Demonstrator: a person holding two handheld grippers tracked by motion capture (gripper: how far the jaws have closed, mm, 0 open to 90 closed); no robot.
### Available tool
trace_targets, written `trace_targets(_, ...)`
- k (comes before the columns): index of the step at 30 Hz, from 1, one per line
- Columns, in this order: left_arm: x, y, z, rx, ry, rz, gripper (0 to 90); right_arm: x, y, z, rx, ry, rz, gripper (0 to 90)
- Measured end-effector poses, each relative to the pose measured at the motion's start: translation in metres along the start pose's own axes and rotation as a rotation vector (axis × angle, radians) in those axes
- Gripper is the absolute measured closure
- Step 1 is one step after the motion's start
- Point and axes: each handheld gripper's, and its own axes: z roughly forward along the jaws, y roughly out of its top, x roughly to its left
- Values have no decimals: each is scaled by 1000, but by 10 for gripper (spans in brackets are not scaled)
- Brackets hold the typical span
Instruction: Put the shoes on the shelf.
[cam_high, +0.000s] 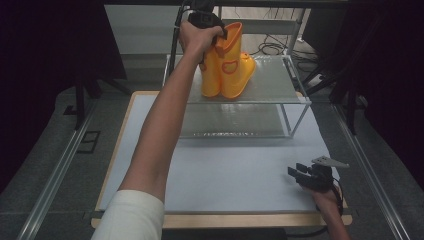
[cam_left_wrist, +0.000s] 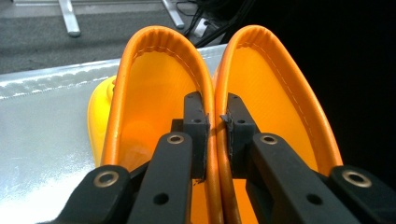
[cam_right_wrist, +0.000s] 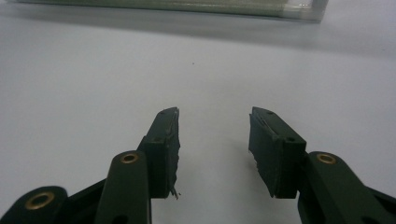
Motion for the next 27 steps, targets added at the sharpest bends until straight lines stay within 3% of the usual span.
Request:
trace_targets(5, 3, 1, 7, 9, 15, -20, 801, 0, -1, 0, 0, -4, 3, 525)
trace_targets(6, 3, 1, 7, 1, 10, -17, 694, 0, -1, 0, 2, -5, 2, 525)
trace_targets(7, 3, 1, 7, -2, 9, -12, 694, 0, -1, 0, 2, -5, 2, 525)
trace_targets(11, -4, 1, -4, -62, 8, 12, 579, 0, -1, 0, 5, -6, -1, 524)
trace_targets(18, -12, -4, -23, -79, -41, 76, 509, 2, -2, 1, 9, -2, -3, 522)
trace_targets(23, -12, -13, -49, -130, -89, 141, 551, 1, -2, 0, 6, -5, 5, 521)
trace_targets(25, -10, -18, -60, -137, -100, 163, 568, 2, -2, 0, 7, -4, 7, 520)
trace_targets(27, -9, -25, -70, -117, -121, 204, 642, 2, -2, -1, 5, -3, 7, 520)
